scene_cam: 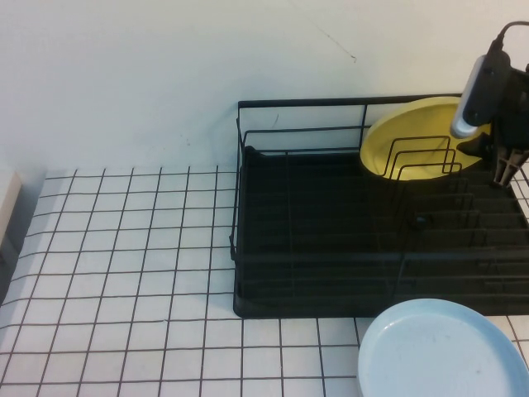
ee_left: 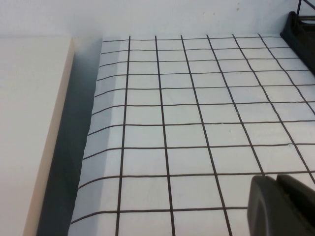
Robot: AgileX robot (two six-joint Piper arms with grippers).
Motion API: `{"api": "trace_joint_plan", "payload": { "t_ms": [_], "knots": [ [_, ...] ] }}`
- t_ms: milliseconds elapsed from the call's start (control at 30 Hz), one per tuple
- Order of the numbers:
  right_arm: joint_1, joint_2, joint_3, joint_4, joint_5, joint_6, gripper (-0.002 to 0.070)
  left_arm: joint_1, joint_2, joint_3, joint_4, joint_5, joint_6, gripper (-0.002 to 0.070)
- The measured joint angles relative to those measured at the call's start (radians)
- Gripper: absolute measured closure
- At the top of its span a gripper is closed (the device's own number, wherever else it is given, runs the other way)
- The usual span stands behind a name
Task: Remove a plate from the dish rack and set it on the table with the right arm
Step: Grasp the plate from the shelf
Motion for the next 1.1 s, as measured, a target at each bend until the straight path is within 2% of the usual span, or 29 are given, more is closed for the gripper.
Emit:
{"api": "trace_joint_plan", "payload": {
  "t_ms": [300,700,767,833,900,933,1100],
  "knots": [
    [0.0,-0.065,0.0,0.013,-0.091,-0.151,0.0323,0.0,0.0,0.0,0.0,0.0,-0.004,0.0678],
    [0.002,0.101,-0.001,0.035,-0.253,-0.235,0.0335,0.0,0.0,0.0,0.0,0.0,-0.004,0.0678],
    [0.002,0.114,-0.001,0.042,-0.289,-0.235,0.037,0.0,0.0,0.0,0.0,0.0,-0.004,0.0678],
    [0.002,0.121,-0.001,0.043,-0.312,-0.235,0.0448,0.0,0.0,0.0,0.0,0.0,-0.004,0.0678],
    [0.002,0.121,-0.001,0.055,-0.328,-0.235,0.0568,0.0,0.0,0.0,0.0,0.0,-0.004,0.0678],
    [0.002,0.121,-0.002,0.071,-0.334,-0.233,0.0598,0.0,0.0,0.0,0.0,0.0,-0.004,0.0678],
    [0.002,0.093,-0.002,0.127,-0.322,-0.228,0.0605,0.0,0.0,0.0,0.0,0.0,-0.004,0.0678]
  ]
}}
